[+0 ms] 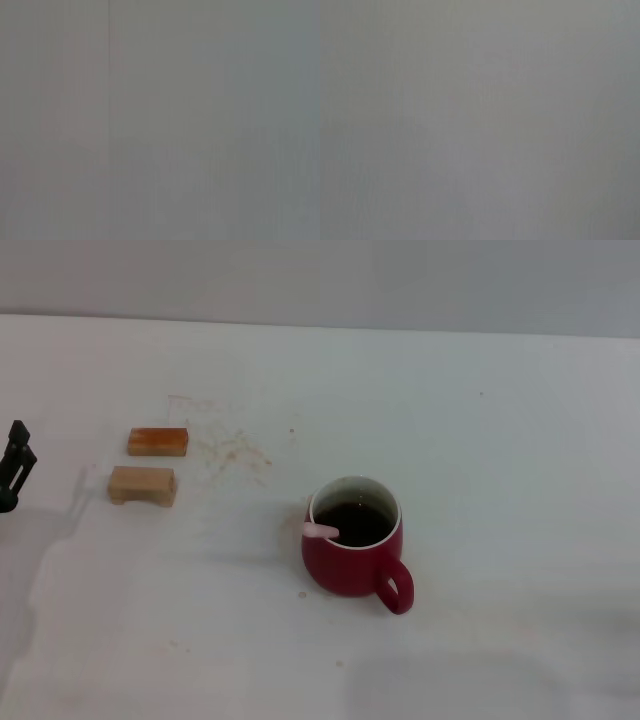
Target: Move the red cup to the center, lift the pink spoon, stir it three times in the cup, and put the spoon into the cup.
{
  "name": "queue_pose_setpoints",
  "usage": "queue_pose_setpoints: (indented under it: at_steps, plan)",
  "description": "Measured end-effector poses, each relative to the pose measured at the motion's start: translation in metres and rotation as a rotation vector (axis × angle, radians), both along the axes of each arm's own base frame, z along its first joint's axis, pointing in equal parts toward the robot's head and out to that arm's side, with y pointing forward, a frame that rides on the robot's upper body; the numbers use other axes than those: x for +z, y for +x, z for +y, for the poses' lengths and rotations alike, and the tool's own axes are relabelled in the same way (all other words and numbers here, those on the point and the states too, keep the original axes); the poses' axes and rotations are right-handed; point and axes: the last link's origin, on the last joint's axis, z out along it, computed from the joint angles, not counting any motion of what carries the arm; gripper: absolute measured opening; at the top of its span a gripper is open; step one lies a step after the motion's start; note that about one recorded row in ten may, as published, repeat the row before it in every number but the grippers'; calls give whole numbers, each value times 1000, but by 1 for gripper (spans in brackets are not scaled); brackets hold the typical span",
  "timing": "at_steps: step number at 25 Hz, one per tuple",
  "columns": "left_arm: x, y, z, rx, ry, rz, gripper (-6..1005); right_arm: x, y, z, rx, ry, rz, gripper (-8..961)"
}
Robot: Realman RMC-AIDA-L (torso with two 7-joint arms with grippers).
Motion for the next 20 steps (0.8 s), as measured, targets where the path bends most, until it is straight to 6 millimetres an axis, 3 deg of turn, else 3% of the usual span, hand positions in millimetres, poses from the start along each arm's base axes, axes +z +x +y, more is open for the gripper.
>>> queue_pose_setpoints:
  at_steps: [20]
  plan:
    - [1,-2,-4,2,9,-2,814,-1,-1,3,19,-22,-15,1]
